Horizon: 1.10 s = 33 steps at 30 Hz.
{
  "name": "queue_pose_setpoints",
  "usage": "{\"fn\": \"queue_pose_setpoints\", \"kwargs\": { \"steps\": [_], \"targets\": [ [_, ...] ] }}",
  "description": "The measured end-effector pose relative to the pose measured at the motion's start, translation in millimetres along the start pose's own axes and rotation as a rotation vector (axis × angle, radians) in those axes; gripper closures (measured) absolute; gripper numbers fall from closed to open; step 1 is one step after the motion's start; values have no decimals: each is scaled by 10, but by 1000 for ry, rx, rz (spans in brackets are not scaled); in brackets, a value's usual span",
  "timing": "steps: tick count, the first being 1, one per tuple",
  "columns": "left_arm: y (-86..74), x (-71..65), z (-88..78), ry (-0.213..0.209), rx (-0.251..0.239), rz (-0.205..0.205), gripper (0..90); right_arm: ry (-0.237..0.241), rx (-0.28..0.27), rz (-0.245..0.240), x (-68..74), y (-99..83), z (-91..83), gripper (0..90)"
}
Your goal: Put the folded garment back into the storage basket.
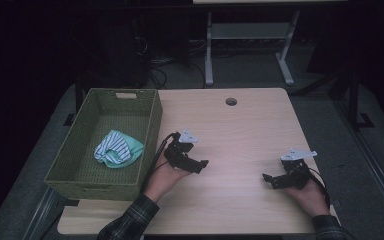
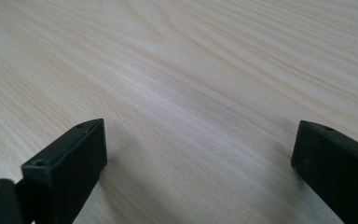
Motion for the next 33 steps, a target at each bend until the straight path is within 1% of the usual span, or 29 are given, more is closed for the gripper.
{"fn": "queue_pose_setpoints", "kwargs": {
  "steps": [6, 9, 12, 15, 17, 21, 22, 24, 26, 29, 31, 33],
  "targets": [
    [-86, 30, 118, 16, 16, 8, 142, 0, 0, -1, -1, 0, 0, 29],
    [-127, 42, 171, 26, 14, 8, 142, 0, 0, 0, 0, 0, 0, 29],
    [-173, 57, 244, 50, 44, 28, 142, 0, 0, 0, 0, 0, 0, 29],
    [-216, 58, 312, 55, 66, 21, 142, 0, 0, 0, 0, 0, 0, 29],
    [-242, 59, 352, 55, 83, 25, 141, 0, 0, 0, 0, 0, 0, 29],
    [-285, 66, 406, 60, 102, 31, 142, 0, 0, -1, -1, 0, 0, 29],
    [-296, 63, 412, 60, 88, 33, 134, 0, 0, -1, -1, 0, -1, 29],
    [-301, 63, 410, 54, 88, 32, 136, 1, 0, -1, -2, -1, -1, 29],
    [-321, 76, 406, 46, 71, 39, 136, 1, 0, 0, -1, 0, 0, 29],
    [-393, 109, 403, 18, 8, 49, 129, 1, 0, 0, -1, 0, 0, 29],
    [-423, 124, 403, 7, -18, 55, 127, 1, -1, 1, -1, 0, 0, 29],
    [-423, 126, 402, 5, -18, 57, 127, 2, -1, 0, -1, 0, 0, 29]
  ]
}}
Point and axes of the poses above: each handheld gripper's, and its own axes: z roughly forward along the jaws, y roughly out of its top, x roughly to its left, the point moved 1 cm from there along z, roughly forward along the jaws, and after that the axes turned 11 degrees about -z, right-handed, at the moved point
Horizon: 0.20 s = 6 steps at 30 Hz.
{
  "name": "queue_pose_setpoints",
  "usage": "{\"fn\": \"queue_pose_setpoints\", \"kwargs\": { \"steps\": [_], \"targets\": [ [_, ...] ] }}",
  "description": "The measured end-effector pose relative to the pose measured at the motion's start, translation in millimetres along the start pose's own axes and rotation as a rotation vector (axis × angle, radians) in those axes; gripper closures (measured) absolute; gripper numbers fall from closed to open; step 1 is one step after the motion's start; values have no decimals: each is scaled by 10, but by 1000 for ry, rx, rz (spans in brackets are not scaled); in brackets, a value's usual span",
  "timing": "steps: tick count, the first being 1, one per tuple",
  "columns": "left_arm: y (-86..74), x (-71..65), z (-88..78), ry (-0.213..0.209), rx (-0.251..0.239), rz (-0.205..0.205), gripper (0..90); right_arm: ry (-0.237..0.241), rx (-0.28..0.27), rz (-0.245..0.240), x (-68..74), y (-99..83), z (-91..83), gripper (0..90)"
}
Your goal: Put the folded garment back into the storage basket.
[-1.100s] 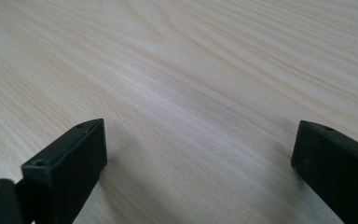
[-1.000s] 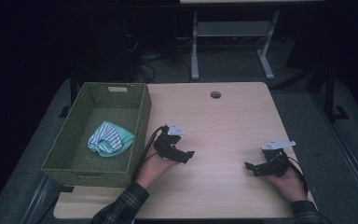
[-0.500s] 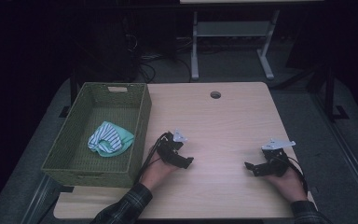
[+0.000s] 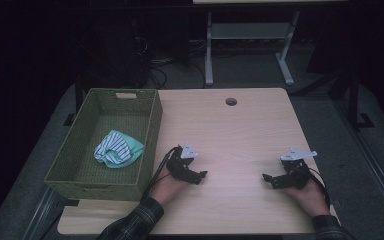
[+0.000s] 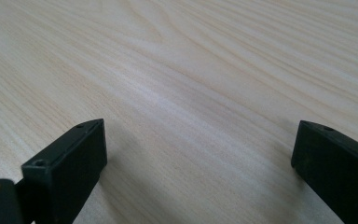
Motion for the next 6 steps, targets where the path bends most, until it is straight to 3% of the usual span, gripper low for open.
{"fn": "queue_pose_setpoints", "kwargs": {
  "steps": [6],
  "targets": [
    [0, 0, 0, 0, 0, 0, 127, 1, 2, 2, 0, 3, 1, 29]
  ]
}}
Point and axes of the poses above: each handheld gripper's, and its own axes: z roughly forward along the jaws, y roughly out of its top, x roughly to its left, the point moved 1 cm from there along z, roughly forward along the jaws, and after that the axes turned 11 degrees about -z, right-handed, at the moved point
